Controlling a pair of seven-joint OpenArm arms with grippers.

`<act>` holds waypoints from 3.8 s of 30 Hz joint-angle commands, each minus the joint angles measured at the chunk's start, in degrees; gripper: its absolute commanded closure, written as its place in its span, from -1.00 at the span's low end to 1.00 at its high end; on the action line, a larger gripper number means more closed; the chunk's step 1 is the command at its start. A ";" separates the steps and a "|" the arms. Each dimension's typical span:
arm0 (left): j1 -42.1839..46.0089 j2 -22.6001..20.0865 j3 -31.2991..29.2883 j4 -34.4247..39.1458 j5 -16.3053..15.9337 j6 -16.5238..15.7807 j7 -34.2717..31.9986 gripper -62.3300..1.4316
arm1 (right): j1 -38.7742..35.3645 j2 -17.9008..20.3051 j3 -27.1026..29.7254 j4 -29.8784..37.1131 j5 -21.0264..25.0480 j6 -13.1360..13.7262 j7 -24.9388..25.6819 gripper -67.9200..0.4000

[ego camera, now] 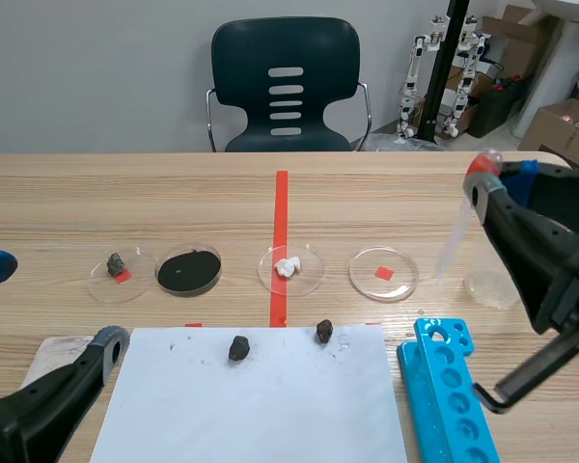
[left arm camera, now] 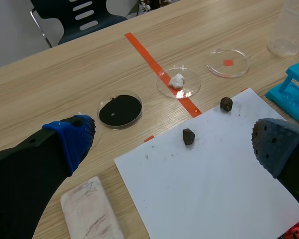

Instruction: Pick up the dropper by the top with the right hand

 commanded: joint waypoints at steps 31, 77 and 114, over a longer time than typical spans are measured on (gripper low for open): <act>-0.04 0.00 -0.35 0.24 -0.42 0.02 -0.76 -1.00 | -0.20 -0.02 0.44 2.67 8.07 -4.28 -7.56 0.98; -0.04 0.00 -0.35 0.24 -0.42 0.02 -0.76 -1.00 | -0.20 -0.02 0.44 2.67 8.07 -4.28 -7.52 0.98; -0.04 0.00 -0.35 0.24 -0.42 0.02 -0.76 -1.00 | -0.20 -0.02 0.44 2.67 7.82 -4.28 -7.54 0.98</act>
